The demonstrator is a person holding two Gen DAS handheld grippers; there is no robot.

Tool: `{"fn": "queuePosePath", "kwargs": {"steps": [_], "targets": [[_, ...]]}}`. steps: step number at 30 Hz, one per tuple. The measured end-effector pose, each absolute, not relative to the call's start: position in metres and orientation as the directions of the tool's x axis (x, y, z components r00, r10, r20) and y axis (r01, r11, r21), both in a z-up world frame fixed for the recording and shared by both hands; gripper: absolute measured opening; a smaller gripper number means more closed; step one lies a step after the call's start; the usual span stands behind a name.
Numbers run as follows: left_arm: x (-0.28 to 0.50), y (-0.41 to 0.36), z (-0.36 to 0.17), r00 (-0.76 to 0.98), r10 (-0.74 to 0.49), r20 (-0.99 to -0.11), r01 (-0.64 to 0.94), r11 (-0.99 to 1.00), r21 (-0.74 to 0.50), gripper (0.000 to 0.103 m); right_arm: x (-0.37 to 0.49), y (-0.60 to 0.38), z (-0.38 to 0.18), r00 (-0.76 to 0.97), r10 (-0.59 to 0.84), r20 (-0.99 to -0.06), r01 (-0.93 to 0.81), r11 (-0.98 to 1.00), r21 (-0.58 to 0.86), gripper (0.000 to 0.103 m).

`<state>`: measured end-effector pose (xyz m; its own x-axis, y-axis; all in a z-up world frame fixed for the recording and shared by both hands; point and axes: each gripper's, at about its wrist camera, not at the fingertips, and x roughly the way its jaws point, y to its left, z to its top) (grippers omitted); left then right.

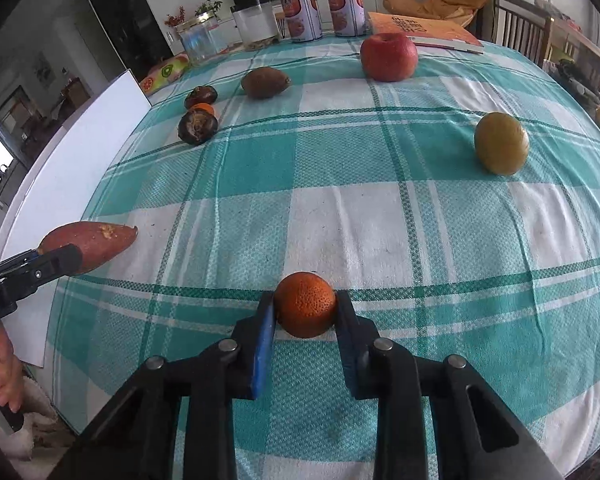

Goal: Organize fruits
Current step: 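Grasp the tangerine with the right tool while the left tool lifts the sweet potato, then carry the sweet potato and tangerine into the white box and open both tools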

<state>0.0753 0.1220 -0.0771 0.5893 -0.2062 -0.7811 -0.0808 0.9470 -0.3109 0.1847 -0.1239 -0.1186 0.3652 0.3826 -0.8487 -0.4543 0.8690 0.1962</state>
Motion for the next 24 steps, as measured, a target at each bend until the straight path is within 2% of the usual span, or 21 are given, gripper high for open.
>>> {"fn": "queuePosePath", "kwargs": {"steps": [5, 8, 11, 14, 17, 20, 21, 22, 23, 24], "targets": [[0.017, 0.158, -0.025, 0.674, -0.262, -0.691, -0.075, 0.906, -0.417, 0.043, 0.149, -0.093, -0.066, 0.373, 0.512, -0.774, -0.521, 0.806, 0.282, 0.029], [-0.017, 0.2, 0.007, 0.738, -0.201, -0.645, -0.129, 0.895, -0.427, 0.043, 0.119, -0.045, -0.028, 0.321, 0.626, -0.711, -0.622, 0.705, 0.341, 0.029], [-0.046, 0.246, 0.02, 0.757, -0.046, -0.651, -0.254, 0.898, -0.359, 0.043, 0.088, 0.018, -0.002, 0.198, 0.728, -0.656, -0.723, 0.56, 0.404, 0.029], [-0.066, 0.291, 0.005, 0.696, 0.131, -0.706, -0.424, 0.868, -0.257, 0.043, 0.06, 0.082, 0.001, 0.052, 0.767, -0.64, -0.788, 0.425, 0.445, 0.029], [-0.08, 0.322, -0.02, 0.613, 0.229, -0.756, -0.537, 0.823, -0.185, 0.043, 0.039, 0.137, -0.014, -0.016, 0.732, -0.681, -0.828, 0.372, 0.42, 0.029], [-0.082, 0.334, -0.039, 0.543, 0.292, -0.787, -0.584, 0.805, -0.105, 0.044, 0.03, 0.174, -0.034, -0.028, 0.685, -0.728, -0.844, 0.374, 0.384, 0.031], [-0.081, 0.334, -0.043, 0.523, 0.309, -0.794, -0.593, 0.801, -0.079, 0.044, 0.03, 0.18, -0.037, -0.031, 0.681, -0.732, -0.842, 0.377, 0.387, 0.033], [-0.081, 0.334, -0.044, 0.522, 0.326, -0.788, -0.597, 0.8, -0.065, 0.046, 0.032, 0.181, -0.036, -0.026, 0.686, -0.727, -0.836, 0.384, 0.392, 0.042], [-0.081, 0.331, -0.042, 0.531, 0.337, -0.778, -0.595, 0.801, -0.059, 0.048, 0.036, 0.177, -0.033, -0.021, 0.703, -0.711, -0.829, 0.385, 0.406, 0.045], [-0.08, 0.327, -0.038, 0.542, 0.347, -0.765, -0.592, 0.804, -0.055, 0.059, 0.038, 0.17, -0.027, -0.018, 0.727, -0.687, -0.824, 0.379, 0.422, 0.048]]}}
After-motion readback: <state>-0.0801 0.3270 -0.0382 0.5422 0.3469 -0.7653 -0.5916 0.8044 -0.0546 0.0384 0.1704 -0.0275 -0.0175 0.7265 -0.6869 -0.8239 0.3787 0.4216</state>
